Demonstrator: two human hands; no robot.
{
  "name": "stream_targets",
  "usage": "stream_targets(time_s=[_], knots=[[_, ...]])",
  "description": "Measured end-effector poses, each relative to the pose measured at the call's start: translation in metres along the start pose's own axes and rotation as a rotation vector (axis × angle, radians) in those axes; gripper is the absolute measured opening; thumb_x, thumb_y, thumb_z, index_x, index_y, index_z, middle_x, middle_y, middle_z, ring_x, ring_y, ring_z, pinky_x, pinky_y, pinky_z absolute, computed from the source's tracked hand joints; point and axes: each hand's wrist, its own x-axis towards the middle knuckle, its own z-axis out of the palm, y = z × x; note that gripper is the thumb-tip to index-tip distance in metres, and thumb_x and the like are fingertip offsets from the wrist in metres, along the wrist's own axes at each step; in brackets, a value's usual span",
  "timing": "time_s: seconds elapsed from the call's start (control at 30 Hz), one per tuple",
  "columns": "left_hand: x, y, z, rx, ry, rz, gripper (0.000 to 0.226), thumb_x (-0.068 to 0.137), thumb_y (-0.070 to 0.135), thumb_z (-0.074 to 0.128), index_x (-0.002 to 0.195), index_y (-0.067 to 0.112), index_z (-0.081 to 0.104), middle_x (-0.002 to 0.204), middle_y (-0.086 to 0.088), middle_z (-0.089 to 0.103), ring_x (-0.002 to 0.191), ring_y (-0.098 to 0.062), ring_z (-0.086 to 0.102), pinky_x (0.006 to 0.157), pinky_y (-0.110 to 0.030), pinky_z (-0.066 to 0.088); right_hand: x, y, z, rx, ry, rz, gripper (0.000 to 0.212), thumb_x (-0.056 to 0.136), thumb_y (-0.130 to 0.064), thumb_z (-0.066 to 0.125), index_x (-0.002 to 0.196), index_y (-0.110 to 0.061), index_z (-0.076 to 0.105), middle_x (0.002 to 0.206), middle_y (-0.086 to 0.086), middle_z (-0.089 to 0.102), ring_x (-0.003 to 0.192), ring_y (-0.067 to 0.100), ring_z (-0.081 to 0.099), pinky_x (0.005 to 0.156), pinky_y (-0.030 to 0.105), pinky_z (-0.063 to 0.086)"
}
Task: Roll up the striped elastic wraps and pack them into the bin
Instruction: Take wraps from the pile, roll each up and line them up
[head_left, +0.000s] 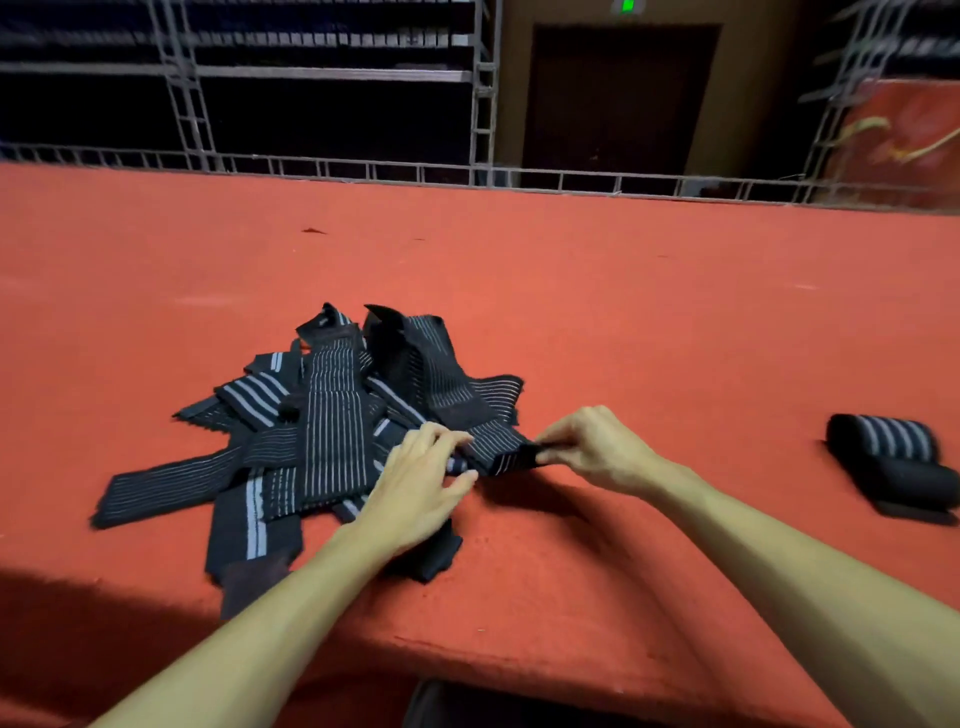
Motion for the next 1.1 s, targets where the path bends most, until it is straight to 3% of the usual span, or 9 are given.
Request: stream_targets(time_s=[0.1,0.23,0.33,0.5,0.6,0.8,0.9,1.0,1.1], knots=[[0.0,0.042,0.019,-0.058,-0.024,0.035,0.034,0.087,0.044,0.063,0.111,0.021,0.059,0.102,0.01,0.053,0.103,-0.014,0.052,0.092,-0.033,0.039,-0.028,0.012,-0.003,0.138,0.09,0.075,0.013,0.083,-0.019,0.073,0.095,-0.017,0.077,0.088,-0.005,0.076,0.072,-0.011,0.048,0.07,0.028,0.047],[-0.01,0.067,0.036,-0.178,0.15,-0.047,0.016,0.084,0.031,0.069,0.097,0.022,0.067,0.09,0.008,0.065,0.088,-0.016,0.06,0.076,-0.03,0.042,-0.054,0.021,0.008,0.28,0.032,0.138,0.02,0.089,-0.02,0.063,0.09,-0.003,0.072,0.066,-0.006,0.049,0.065,0.005,0.044,0.061,0.037,0.044],[-0.019,0.064,0.032,-0.212,0.216,-0.027,0.013,0.082,0.026,0.073,0.095,0.029,0.074,0.087,0.011,0.073,0.082,-0.011,0.065,0.076,-0.032,0.05,-0.065,0.021,0.013,0.502,0.011,0.228,0.02,0.094,-0.01,0.056,0.087,-0.002,0.073,0.067,-0.006,0.053,0.063,0.008,0.045,0.06,0.026,0.038],[-0.021,0.051,0.024,-0.116,0.22,0.238,0.017,0.079,0.029,0.068,0.093,0.028,0.077,0.081,0.012,0.072,0.071,-0.013,0.064,0.078,-0.029,0.046,-0.054,0.016,0.017,0.607,0.108,0.44,0.02,0.093,-0.01,0.058,0.083,-0.011,0.075,0.056,-0.005,0.057,0.051,0.008,0.045,0.05,0.021,0.035],[-0.019,0.037,0.018,-0.04,0.196,0.315,0.02,0.073,0.016,0.064,0.085,0.026,0.076,0.075,0.012,0.071,0.067,-0.011,0.062,0.08,-0.022,0.038,-0.044,0.014,0.018,0.663,0.274,0.555,0.029,0.087,-0.003,0.055,0.063,-0.015,0.064,0.049,-0.005,0.048,0.047,0.01,0.041,0.045,0.02,0.028],[-0.03,0.003,-0.002,0.24,0.033,0.288,0.008,0.086,0.023,0.063,0.091,0.02,0.068,0.084,0.004,0.07,0.089,-0.023,0.064,0.083,-0.027,0.039,-0.051,0.027,-0.006,0.812,0.663,0.715,0.028,0.092,-0.006,0.052,0.068,-0.015,0.061,0.07,0.004,0.058,0.058,0.013,0.05,0.048,0.019,0.038],[-0.031,0.019,-0.012,0.286,-0.168,0.177,0.038,0.091,0.045,0.038,0.101,0.022,0.066,0.102,0.006,0.066,0.102,-0.015,0.057,0.097,-0.027,0.033,-0.057,0.016,-0.022,0.962,0.75,0.676,0.028,0.092,-0.002,0.049,0.07,-0.016,0.06,0.071,0.004,0.057,0.06,0.014,0.053,0.054,0.025,0.048],[-0.024,0.047,-0.018,0.259,-0.305,0.061,0.065,0.096,0.059,0.017,0.089,0.019,0.067,0.093,-0.001,0.067,0.097,-0.018,0.057,0.094,-0.03,0.033,-0.062,0.001,-0.039,1.125,0.823,0.606,0.024,0.088,-0.001,0.05,0.074,-0.016,0.063,0.07,0.003,0.059,0.061,0.016,0.057,0.052,0.03,0.054],[-0.009,0.072,-0.023,0.112,-0.162,-0.043,0.036,0.099,0.042,0.035,0.108,0.02,0.062,0.11,-0.004,0.063,0.109,-0.023,0.057,0.096,-0.035,0.04,-0.072,-0.014,-0.066,1.215,0.872,0.477,0.021,0.09,-0.005,0.054,0.074,-0.017,0.062,0.061,-0.003,0.059,0.055,0.012,0.055,0.045,0.022,0.05]])
